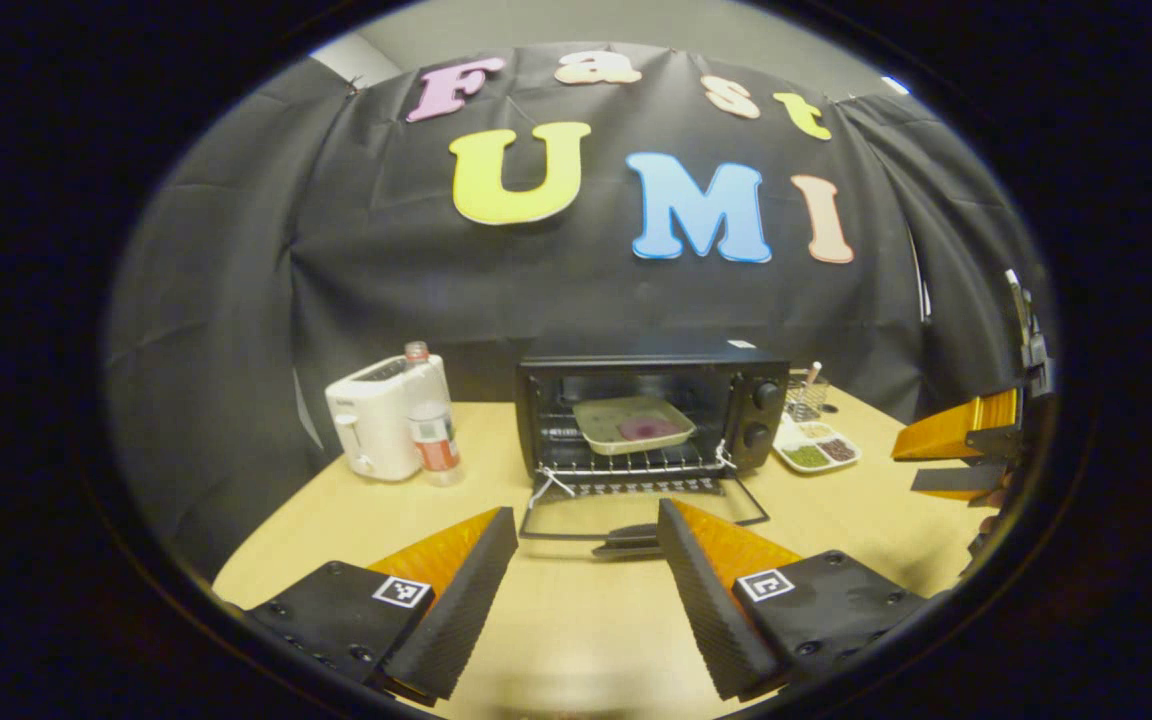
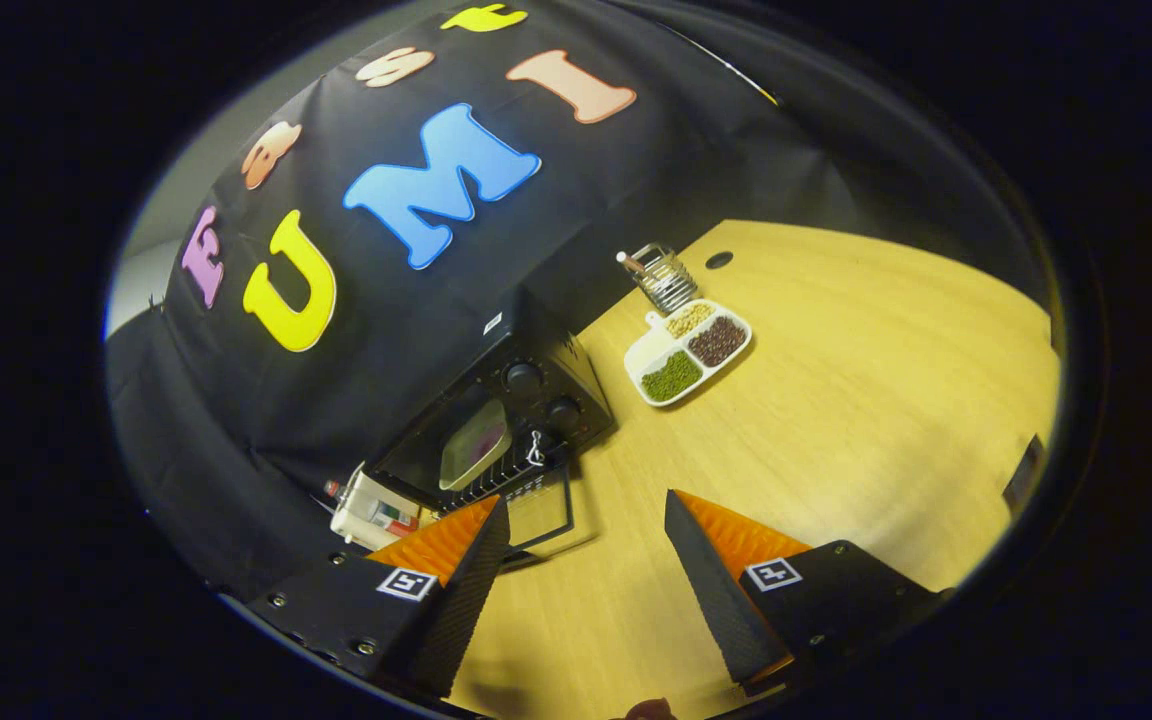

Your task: Open the electric oven with the left hand, put the food in, and close the electric oven.

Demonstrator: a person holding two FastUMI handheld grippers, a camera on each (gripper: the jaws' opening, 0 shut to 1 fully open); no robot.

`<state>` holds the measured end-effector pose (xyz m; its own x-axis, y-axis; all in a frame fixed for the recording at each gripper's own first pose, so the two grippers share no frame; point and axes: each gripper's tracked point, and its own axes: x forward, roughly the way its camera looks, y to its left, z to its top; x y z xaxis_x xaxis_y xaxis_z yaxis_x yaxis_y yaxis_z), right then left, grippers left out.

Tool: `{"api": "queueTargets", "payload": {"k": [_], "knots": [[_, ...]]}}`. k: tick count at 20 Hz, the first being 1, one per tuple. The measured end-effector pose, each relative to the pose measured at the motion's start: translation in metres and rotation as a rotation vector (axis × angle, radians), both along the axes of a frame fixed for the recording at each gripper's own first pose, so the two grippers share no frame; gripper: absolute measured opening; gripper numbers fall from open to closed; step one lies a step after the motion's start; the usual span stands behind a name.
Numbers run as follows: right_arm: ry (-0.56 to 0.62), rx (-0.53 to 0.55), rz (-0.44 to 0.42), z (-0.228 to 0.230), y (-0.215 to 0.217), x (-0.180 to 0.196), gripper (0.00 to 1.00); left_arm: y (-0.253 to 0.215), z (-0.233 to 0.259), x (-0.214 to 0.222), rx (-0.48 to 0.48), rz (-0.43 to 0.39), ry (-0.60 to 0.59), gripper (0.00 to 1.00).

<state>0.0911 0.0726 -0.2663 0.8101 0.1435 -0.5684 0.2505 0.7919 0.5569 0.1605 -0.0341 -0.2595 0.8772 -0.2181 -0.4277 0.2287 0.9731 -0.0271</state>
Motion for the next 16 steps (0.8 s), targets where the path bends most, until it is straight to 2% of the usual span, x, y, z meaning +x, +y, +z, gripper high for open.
{"api": "queueTargets", "payload": {"k": [1, 3, 5, 7, 8, 9, 10, 11, 16], "knots": [[-0.009, -0.025, -0.003, 0.003, -0.006, -0.003, 0.96, -0.006, -0.009, -0.001, -0.004, -0.012, 0.022, 1.00], [-0.023, -0.060, -0.024, 0.008, -0.020, -0.011, 0.96, -0.018, -0.028, 0.000, -0.015, -0.040, 0.074, 0.91], [-0.038, -0.120, -0.028, 0.013, -0.031, -0.019, 0.97, -0.028, -0.045, 0.004, -0.026, -0.059, 0.119, 0.91], [-0.057, -0.211, 0.000, 0.017, -0.040, -0.027, 0.96, -0.034, -0.063, 0.006, -0.036, -0.069, 0.161, 1.00], [-0.066, -0.261, 0.012, 0.022, -0.044, -0.031, 0.96, -0.036, -0.074, 0.010, -0.036, -0.072, 0.185, 0.96], [-0.077, -0.302, 0.021, 0.025, -0.049, -0.033, 0.96, -0.040, -0.084, 0.012, -0.033, -0.077, 0.211, 1.00], [-0.086, -0.338, 0.028, 0.029, -0.051, -0.035, 0.96, -0.043, -0.095, 0.013, -0.030, -0.083, 0.235, 1.00], [-0.090, -0.366, 0.030, 0.031, -0.054, -0.037, 0.96, -0.046, -0.104, 0.015, -0.026, -0.090, 0.254, 0.96], [-0.104, -0.470, 0.064, 0.036, -0.057, -0.043, 0.96, -0.061, -0.139, 0.022, -0.004, -0.121, 0.326, 0.96]]}}
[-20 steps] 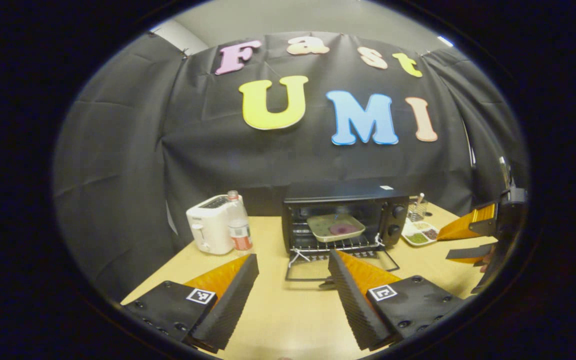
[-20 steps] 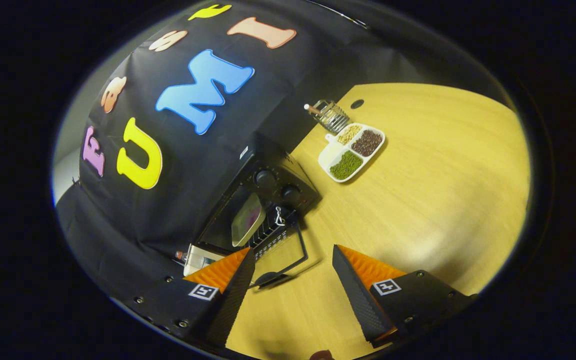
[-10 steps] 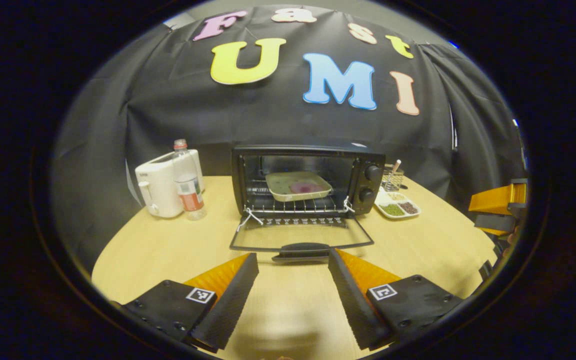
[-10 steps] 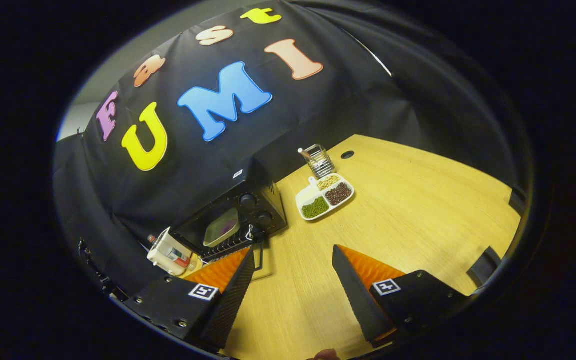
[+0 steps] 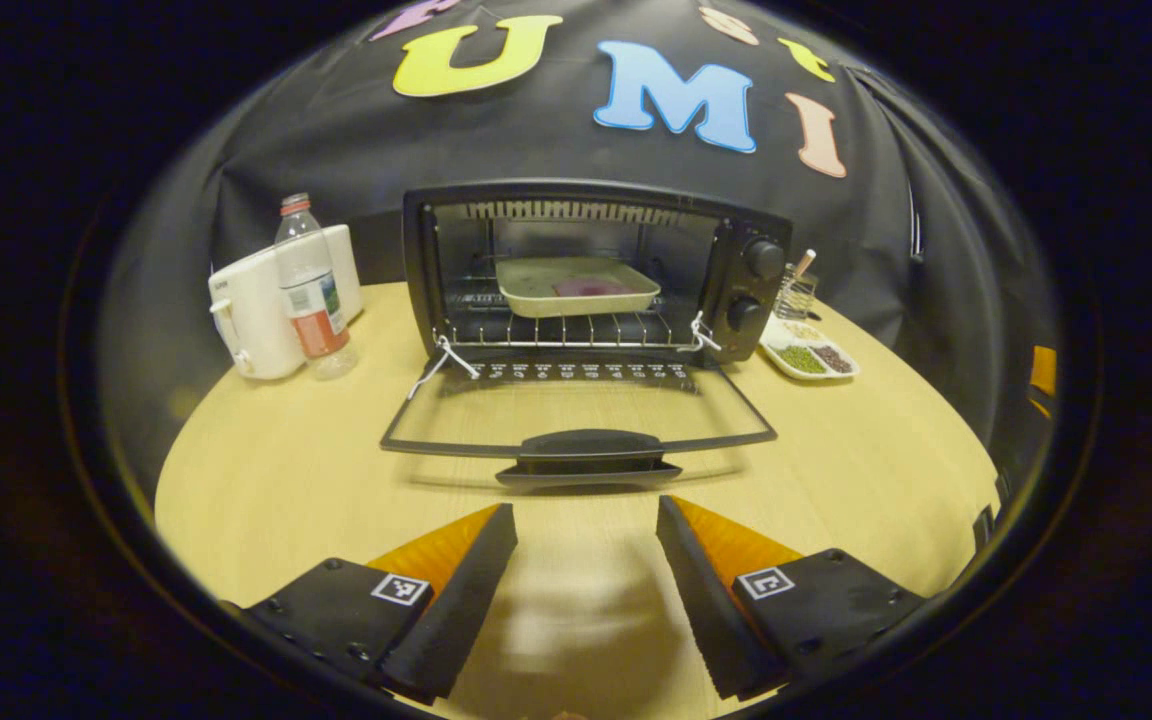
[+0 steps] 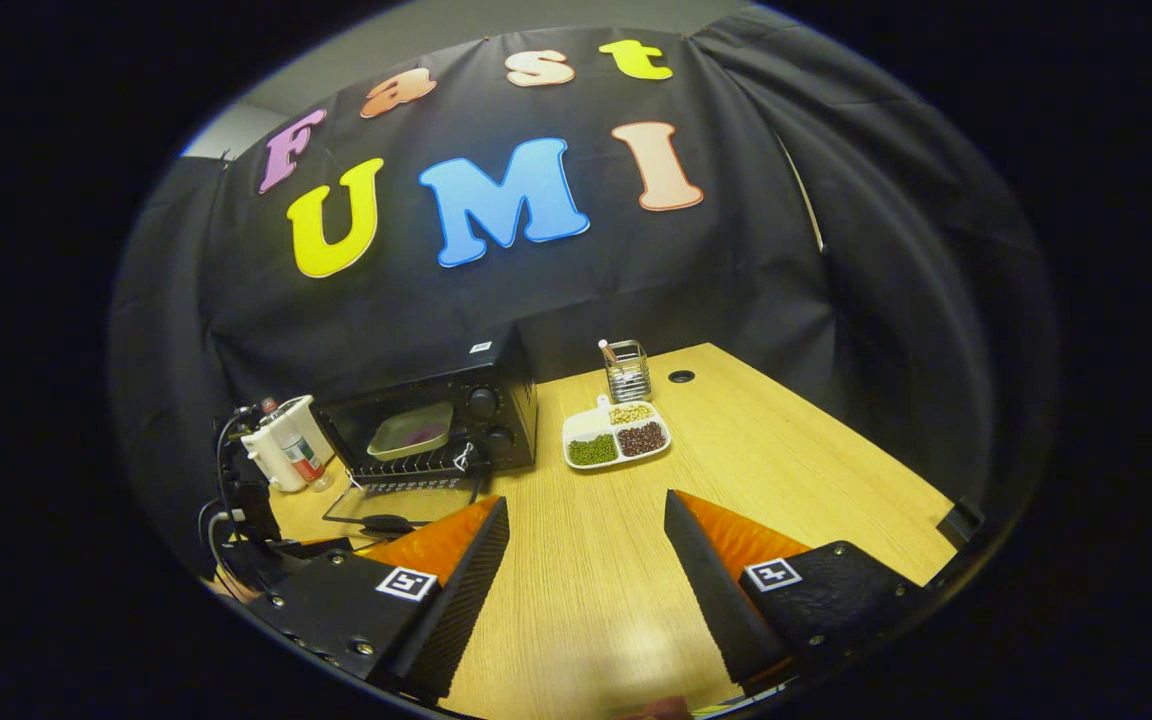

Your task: Open the electric oven with the left hand, put the food in, and close the electric oven.

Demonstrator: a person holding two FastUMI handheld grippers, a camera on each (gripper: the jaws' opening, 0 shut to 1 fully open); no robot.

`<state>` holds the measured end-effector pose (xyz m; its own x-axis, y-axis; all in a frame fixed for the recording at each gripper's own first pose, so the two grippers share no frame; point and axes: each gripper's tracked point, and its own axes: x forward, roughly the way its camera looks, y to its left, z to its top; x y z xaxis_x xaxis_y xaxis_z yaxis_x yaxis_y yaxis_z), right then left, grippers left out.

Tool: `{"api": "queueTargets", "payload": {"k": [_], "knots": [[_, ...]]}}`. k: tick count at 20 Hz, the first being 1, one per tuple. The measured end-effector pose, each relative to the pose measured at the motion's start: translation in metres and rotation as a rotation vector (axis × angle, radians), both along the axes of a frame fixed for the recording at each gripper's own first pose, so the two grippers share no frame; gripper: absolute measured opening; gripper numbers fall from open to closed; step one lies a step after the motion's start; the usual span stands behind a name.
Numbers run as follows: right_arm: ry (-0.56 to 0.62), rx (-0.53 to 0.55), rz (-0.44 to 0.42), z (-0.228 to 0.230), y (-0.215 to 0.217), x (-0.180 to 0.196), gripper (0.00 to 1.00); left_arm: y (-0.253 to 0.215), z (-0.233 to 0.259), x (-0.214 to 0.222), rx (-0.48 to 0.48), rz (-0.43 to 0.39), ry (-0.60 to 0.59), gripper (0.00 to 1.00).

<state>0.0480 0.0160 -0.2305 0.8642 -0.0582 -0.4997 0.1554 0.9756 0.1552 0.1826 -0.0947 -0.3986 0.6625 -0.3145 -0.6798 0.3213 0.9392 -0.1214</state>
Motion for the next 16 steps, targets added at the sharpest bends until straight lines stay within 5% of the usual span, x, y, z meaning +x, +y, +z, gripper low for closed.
{"api": "queueTargets", "payload": {"k": [16], "knots": [[0.018, -0.064, -0.078, 0.003, -0.024, -0.004, 0.99, -0.015, -0.023, 0.024, 0.071, 0.014, -0.022, 0.96]]}}
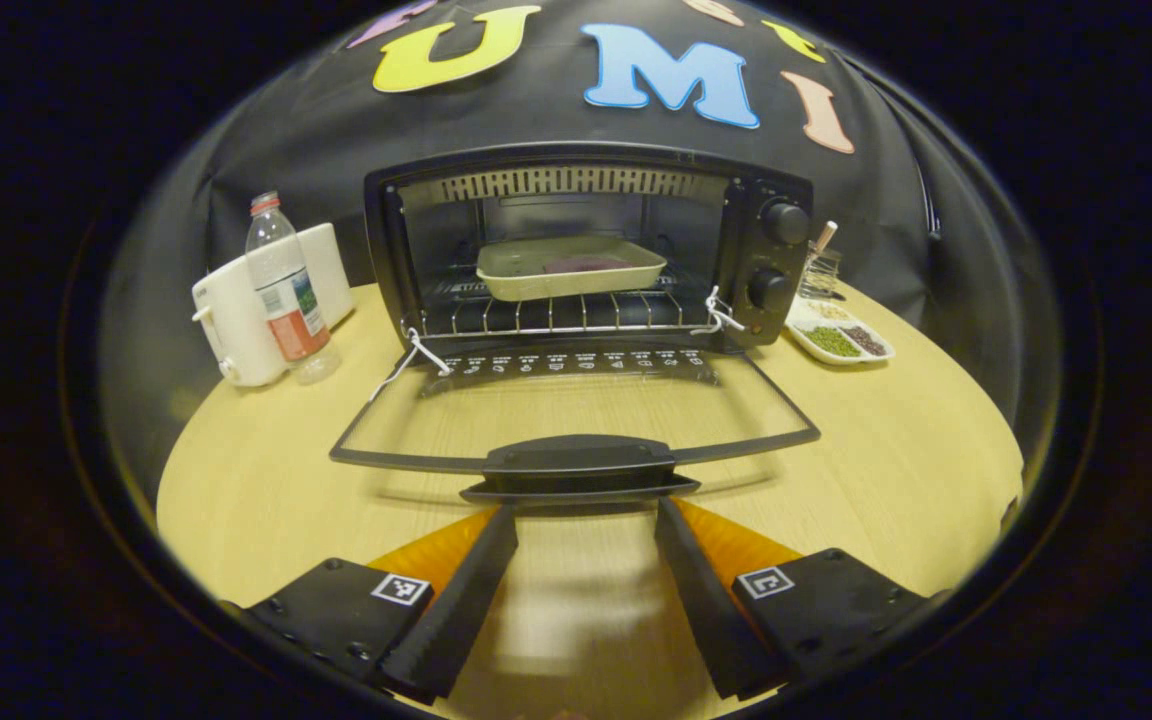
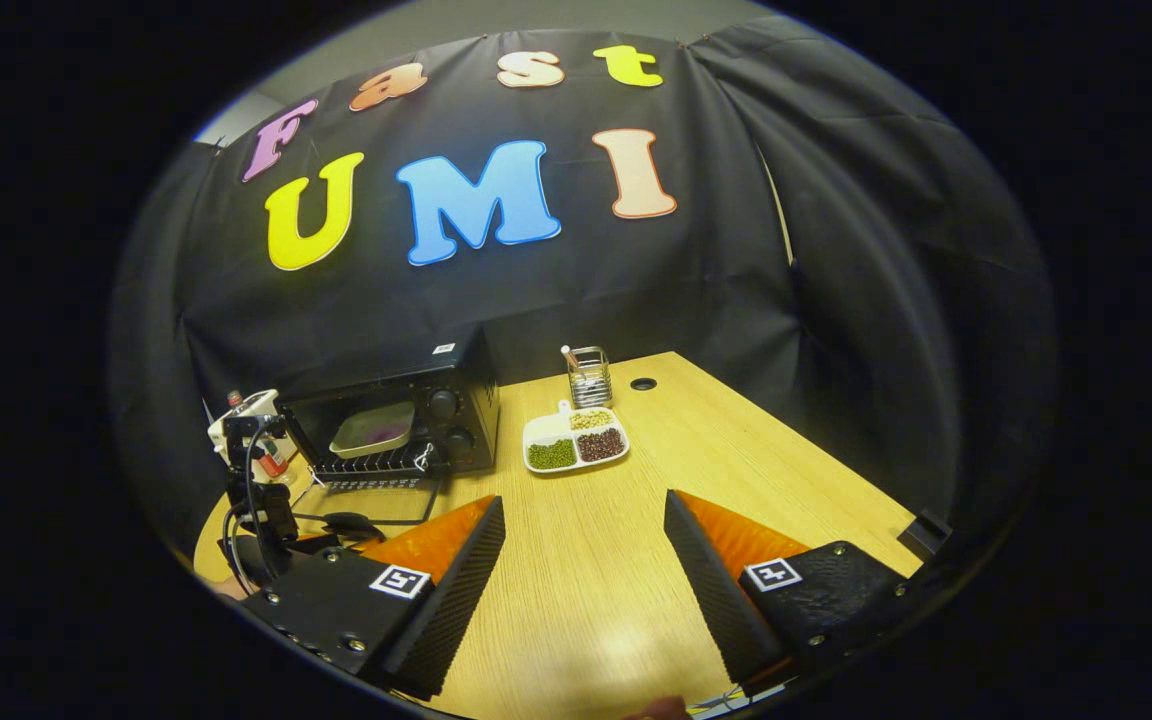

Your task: Open the electric oven with the left hand, put the food in, and close the electric oven.

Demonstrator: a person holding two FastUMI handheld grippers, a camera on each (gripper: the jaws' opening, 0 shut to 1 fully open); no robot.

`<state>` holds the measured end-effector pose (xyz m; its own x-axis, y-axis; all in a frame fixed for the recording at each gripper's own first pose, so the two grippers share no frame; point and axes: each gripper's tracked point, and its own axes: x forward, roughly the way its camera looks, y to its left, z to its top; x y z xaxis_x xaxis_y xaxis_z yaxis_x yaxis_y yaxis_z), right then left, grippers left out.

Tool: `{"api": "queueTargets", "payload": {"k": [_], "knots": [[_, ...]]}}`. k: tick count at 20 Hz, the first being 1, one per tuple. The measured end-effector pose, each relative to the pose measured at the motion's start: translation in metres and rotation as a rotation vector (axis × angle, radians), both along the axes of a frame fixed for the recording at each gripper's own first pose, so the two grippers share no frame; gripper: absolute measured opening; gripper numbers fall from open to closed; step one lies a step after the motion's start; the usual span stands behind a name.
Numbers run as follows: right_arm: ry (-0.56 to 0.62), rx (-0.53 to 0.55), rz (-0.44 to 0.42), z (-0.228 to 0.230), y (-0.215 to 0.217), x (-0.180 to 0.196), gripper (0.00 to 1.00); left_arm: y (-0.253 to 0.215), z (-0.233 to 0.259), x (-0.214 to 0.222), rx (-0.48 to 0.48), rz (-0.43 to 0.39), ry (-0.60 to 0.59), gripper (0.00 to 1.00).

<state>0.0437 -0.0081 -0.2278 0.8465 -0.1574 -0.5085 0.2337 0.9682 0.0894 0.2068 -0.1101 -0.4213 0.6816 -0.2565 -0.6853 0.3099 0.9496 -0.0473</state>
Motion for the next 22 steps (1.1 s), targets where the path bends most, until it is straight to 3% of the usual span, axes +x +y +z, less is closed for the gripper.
{"api": "queueTargets", "payload": {"k": [10, 11, 12, 14, 18, 19, 22], "knots": [[0.000, 0.008, 0.040, 0.000, 0.015, 0.005, 0.99, -0.001, 0.072, 0.025, -0.051, 0.016, -0.130, 0.96], [0.001, 0.009, 0.037, -0.003, 0.015, 0.006, 0.99, -0.003, 0.080, 0.030, -0.058, 0.017, -0.148, 0.91], [0.004, 0.010, 0.037, -0.004, 0.015, 0.007, 0.99, -0.003, 0.089, 0.036, -0.059, 0.017, -0.165, 0.96], [0.010, 0.008, 0.033, -0.004, 0.016, 0.007, 0.99, -0.005, 0.103, 0.048, -0.068, 0.017, -0.200, 0.96], [0.012, 0.013, 0.017, -0.003, 0.015, 0.008, 0.99, -0.009, 0.120, 0.068, -0.072, 0.006, -0.251, 0.91], [0.013, 0.011, 0.016, -0.004, 0.015, 0.009, 0.99, -0.010, 0.123, 0.072, -0.074, 0.001, -0.257, 1.00], [0.013, 0.004, 0.007, -0.002, 0.016, 0.009, 0.99, -0.011, 0.127, 0.082, -0.076, -0.008, -0.269, 0.96]]}}
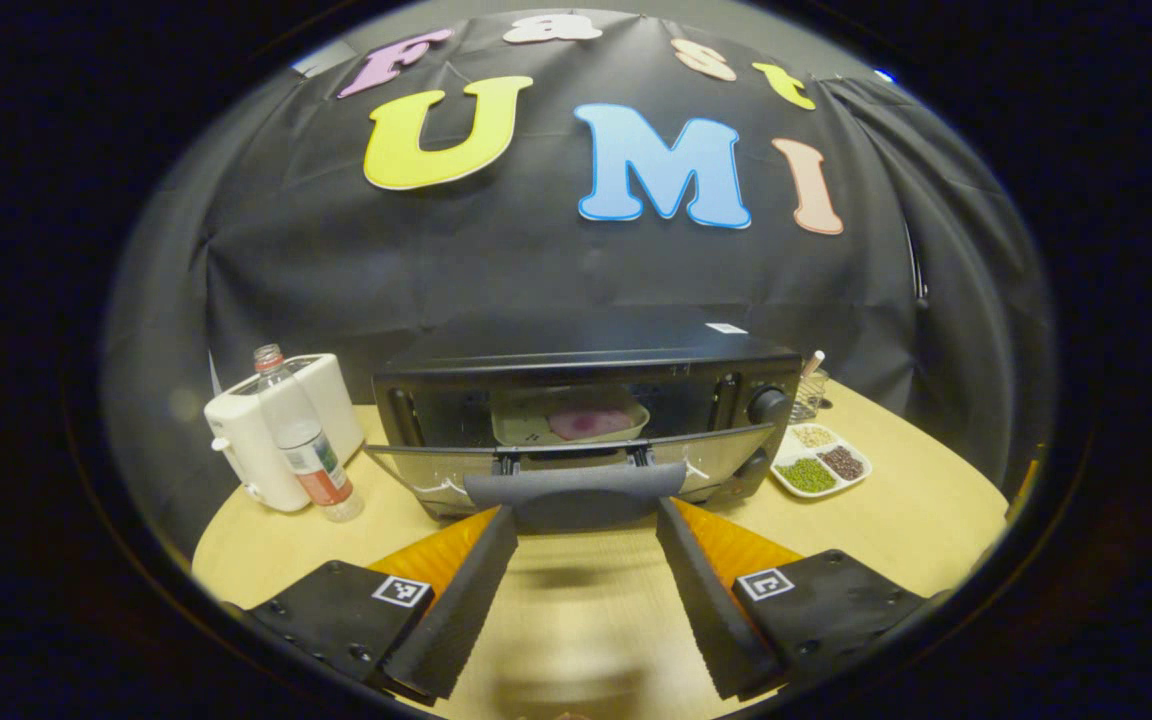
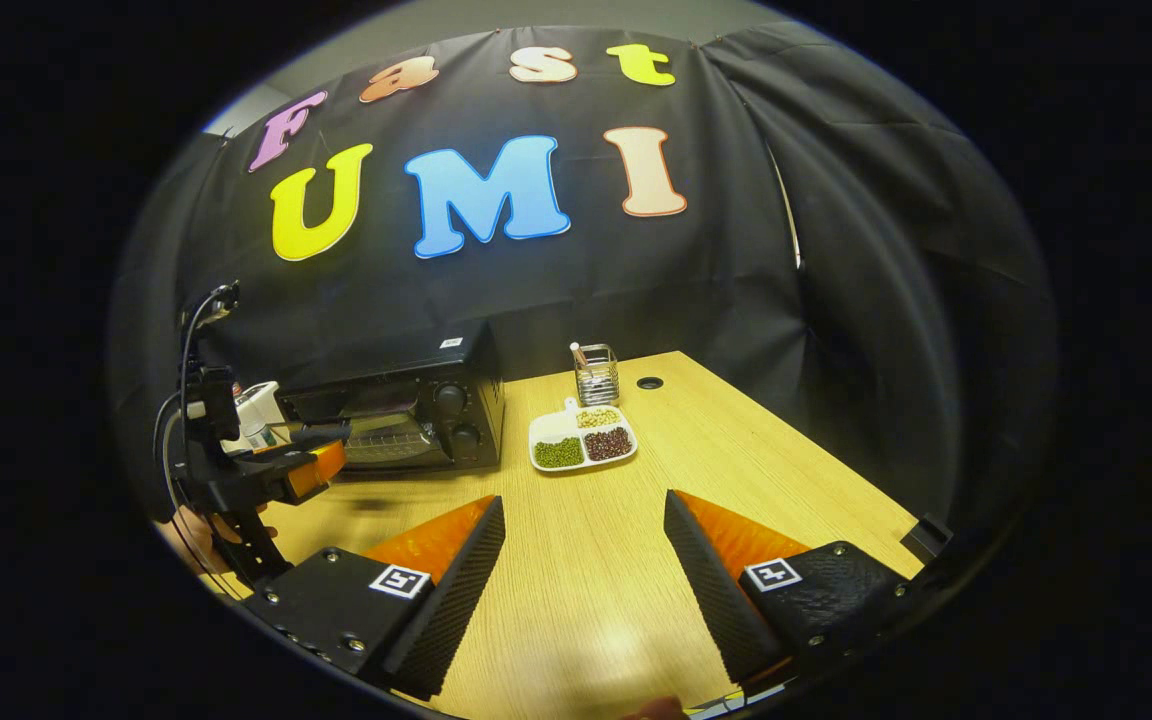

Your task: Open the electric oven with the left hand, put the food in, and close the electric oven.

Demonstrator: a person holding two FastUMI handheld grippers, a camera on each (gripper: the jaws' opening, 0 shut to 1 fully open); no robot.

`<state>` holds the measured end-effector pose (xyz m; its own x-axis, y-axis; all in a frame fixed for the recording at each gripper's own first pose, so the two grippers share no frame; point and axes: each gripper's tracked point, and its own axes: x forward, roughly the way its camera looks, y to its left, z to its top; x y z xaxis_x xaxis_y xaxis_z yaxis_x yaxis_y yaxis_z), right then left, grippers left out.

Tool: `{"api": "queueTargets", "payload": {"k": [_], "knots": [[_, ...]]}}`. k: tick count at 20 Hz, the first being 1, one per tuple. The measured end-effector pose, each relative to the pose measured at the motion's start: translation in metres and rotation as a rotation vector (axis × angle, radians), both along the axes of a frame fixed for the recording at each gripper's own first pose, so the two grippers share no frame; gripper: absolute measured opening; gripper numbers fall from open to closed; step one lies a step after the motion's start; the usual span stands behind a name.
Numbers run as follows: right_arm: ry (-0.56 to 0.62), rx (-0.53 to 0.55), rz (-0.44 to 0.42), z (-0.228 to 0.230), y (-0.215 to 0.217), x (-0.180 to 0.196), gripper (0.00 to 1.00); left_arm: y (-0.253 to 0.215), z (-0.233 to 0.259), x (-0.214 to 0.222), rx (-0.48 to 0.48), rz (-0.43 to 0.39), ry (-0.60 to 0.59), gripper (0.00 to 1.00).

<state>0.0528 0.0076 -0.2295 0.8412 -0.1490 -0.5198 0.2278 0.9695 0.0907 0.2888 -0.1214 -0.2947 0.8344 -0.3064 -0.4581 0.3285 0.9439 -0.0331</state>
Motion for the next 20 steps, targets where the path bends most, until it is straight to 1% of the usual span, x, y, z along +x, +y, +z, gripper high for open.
{"api": "queueTargets", "payload": {"k": [2, 3, 4, 5, 9, 12, 14, 15, 16, 17, 18, 20], "knots": [[0.000, 0.007, -0.014, -0.001, 0.000, 0.000, 0.99, -0.003, 0.006, 0.007, -0.006, -0.008, -0.010, 0.96], [-0.006, 0.012, -0.021, 0.000, 0.002, 0.001, 0.99, -0.004, 0.010, 0.009, -0.009, -0.012, -0.020, 1.00], [-0.010, 0.015, -0.024, 0.002, 0.003, 0.001, 0.99, -0.005, 0.016, 0.011, -0.012, -0.017, -0.033, 1.00], [-0.016, 0.012, -0.025, 0.003, 0.002, 0.003, 0.99, -0.005, 0.022, 0.010, -0.015, -0.023, -0.046, 0.96], [-0.059, -0.005, -0.003, 0.018, 0.001, 0.010, 0.99, -0.009, 0.054, -0.005, -0.058, -0.044, -0.083, 0.96], [-0.111, -0.016, 0.040, 0.041, -0.003, 0.011, 0.99, -0.006, 0.086, -0.030, -0.103, -0.020, -0.116, 0.93], [-0.139, -0.036, 0.072, 0.056, -0.010, 0.008, 0.98, -0.003, 0.113, -0.055, -0.118, 0.009, -0.153, 0.91], [-0.152, -0.046, 0.091, 0.062, -0.013, 0.008, 0.99, 0.000, 0.127, -0.065, -0.117, 0.028, -0.182, 0.96], [-0.164, -0.056, 0.109, 0.069, -0.016, 0.006, 0.99, 0.005, 0.140, -0.077, -0.107, 0.051, -0.205, 0.95], [-0.177, -0.066, 0.127, 0.076, -0.018, 0.002, 0.99, 0.007, 0.149, -0.091, -0.099, 0.067, -0.221, 1.00], [-0.193, -0.075, 0.143, 0.084, -0.022, -0.002, 0.98, 0.009, 0.159, -0.105, -0.095, 0.078, -0.238, 0.95], [-0.222, -0.084, 0.176, 0.097, -0.027, -0.009, 0.99, 0.013, 0.179, -0.133, -0.088, 0.105, -0.267, 0.95]]}}
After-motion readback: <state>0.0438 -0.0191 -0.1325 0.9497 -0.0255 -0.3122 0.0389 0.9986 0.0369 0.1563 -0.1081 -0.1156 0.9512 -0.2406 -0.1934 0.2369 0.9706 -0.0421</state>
